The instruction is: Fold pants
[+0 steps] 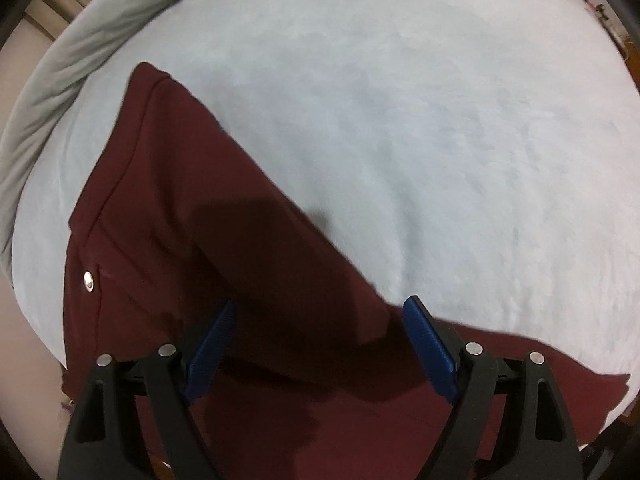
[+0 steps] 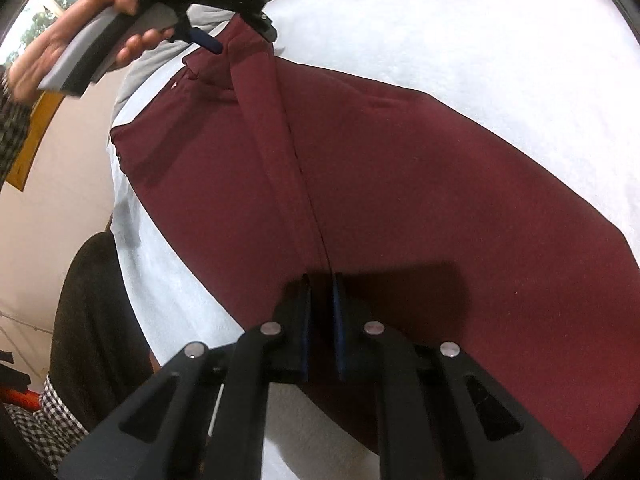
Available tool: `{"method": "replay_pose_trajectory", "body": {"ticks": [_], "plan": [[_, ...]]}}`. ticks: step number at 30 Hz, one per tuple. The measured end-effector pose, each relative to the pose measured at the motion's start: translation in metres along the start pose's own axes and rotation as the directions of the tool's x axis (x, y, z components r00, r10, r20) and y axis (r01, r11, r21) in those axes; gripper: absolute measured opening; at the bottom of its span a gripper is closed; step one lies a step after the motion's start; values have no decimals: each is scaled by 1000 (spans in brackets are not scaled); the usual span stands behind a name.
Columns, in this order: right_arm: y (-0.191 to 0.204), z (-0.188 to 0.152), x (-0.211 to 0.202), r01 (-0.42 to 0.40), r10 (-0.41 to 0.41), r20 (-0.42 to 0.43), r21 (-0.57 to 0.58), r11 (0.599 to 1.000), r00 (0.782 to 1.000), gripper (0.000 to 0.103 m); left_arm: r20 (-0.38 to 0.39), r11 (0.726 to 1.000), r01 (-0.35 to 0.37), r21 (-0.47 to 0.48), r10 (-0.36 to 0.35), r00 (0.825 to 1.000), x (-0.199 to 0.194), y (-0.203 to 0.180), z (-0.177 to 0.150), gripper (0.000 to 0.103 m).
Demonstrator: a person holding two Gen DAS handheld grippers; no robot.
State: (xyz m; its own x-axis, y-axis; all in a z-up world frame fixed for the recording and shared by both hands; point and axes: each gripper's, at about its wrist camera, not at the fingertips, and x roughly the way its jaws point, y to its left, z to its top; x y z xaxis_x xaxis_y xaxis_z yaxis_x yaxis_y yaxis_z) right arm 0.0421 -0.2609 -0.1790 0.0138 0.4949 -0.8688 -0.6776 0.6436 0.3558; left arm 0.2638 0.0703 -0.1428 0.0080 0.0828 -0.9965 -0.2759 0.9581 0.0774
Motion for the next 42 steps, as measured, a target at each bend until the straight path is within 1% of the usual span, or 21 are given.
{"method": "replay_pose_trajectory", "body": {"ticks": [5, 8, 9, 11, 12, 13, 14, 16, 19, 21, 23, 26, 27, 29, 30, 31, 34, 35, 39, 41, 42], "plan": [[-3, 0, -2, -7, 7, 3, 10, 1000, 1000, 10, -130, 998, -43, -36, 38, 991, 24, 0, 26, 85], [-4, 0, -2, -12, 12, 2, 19, 1000, 1000, 10, -185, 997, -59, -54, 48, 981, 34, 3, 31, 79], [-5, 0, -2, -14, 14, 3, 21, 1000, 1000, 10, -195, 996, -69, -58, 56, 979, 36, 5, 32, 70], [-7, 0, -3, -16, 16, 4, 25, 1000, 1000, 10, -199, 996, -56, -63, 42, 979, 36, 8, 31, 61], [-7, 0, -3, -17, 17, 6, 27, 999, 1000, 10, -195, 996, -47, -70, 33, 980, 34, 9, 30, 50], [-7, 0, -4, -17, 16, 7, 28, 999, 1000, 10, -185, 996, -36, -82, 21, 983, 30, 10, 29, 34], [-7, -1, -4, -16, 15, 9, 29, 999, 1000, 10, -171, 995, -20, -101, 2, 985, 26, 14, 27, 27], [-6, 0, -6, -13, 12, 13, 30, 999, 1000, 10, -144, 991, 23, -134, -42, 989, 17, 22, 21, 21], [-6, -1, -9, -5, 4, 18, 29, 1000, 1000, 10, -48, 987, 80, -142, -87, 995, -5, 32, -3, 19], [-6, -1, -13, -3, 3, 23, 31, 1000, 1000, 12, 35, 980, 128, -154, -124, 992, -22, 42, -25, 19], [-5, -2, -18, 7, -8, 32, 25, 1000, 999, 11, 136, 967, 185, -175, -162, 977, -39, 58, -55, 19], [-5, -4, -27, 9, -10, 49, 28, 1000, 999, 10, 283, 947, 256, -195, -195, 939, -59, 77, -112, 18], [-4, -5, -30, 10, -11, 53, 28, 1000, 999, 10, 309, 942, 268, -200, -199, 930, -61, 80, -121, 18], [-2, -7, -35, 19, -20, 55, 20, 1000, 998, 10, 380, 930, 300, -214, -204, 902, -62, 91, -160, 18], [0, -9, -36, 24, -25, 54, 11, 1000, 998, 10, 400, 925, 306, -224, -199, 894, -57, 96, -179, 18], [1, -11, -37, 30, -30, 50, 3, 1000, 998, 10, 414, 918, 318, -238, -201, 888, -51, 106, -184, 17], [6, -16, -37, 55, -55, 34, -20, 998, 998, 10, 453, 892, 354, -282, -202, 869, -34, 102, -222, 17], [6, -18, -36, 62, -62, 28, -21, 998, 998, 10, 459, 887, 363, -286, -205, 864, -23, 108, -217, 16], [9, -21, -31, 83, -82, 6, -28, 996, 997, 11, 484, 862, 384, -332, -193, 853, -5, 117, -232, 14], [13, -21, -27, 97, -97, -3, -30, 995, 995, 12, 474, 845, 404, -351, -212, 855, 2, 123, -238, 14], [14, -21, -25, 102, -102, -8, -29, 994, 995, 14, 471, 830, 423, -365, -227, 853, 8, 129, -239, 14]]}}
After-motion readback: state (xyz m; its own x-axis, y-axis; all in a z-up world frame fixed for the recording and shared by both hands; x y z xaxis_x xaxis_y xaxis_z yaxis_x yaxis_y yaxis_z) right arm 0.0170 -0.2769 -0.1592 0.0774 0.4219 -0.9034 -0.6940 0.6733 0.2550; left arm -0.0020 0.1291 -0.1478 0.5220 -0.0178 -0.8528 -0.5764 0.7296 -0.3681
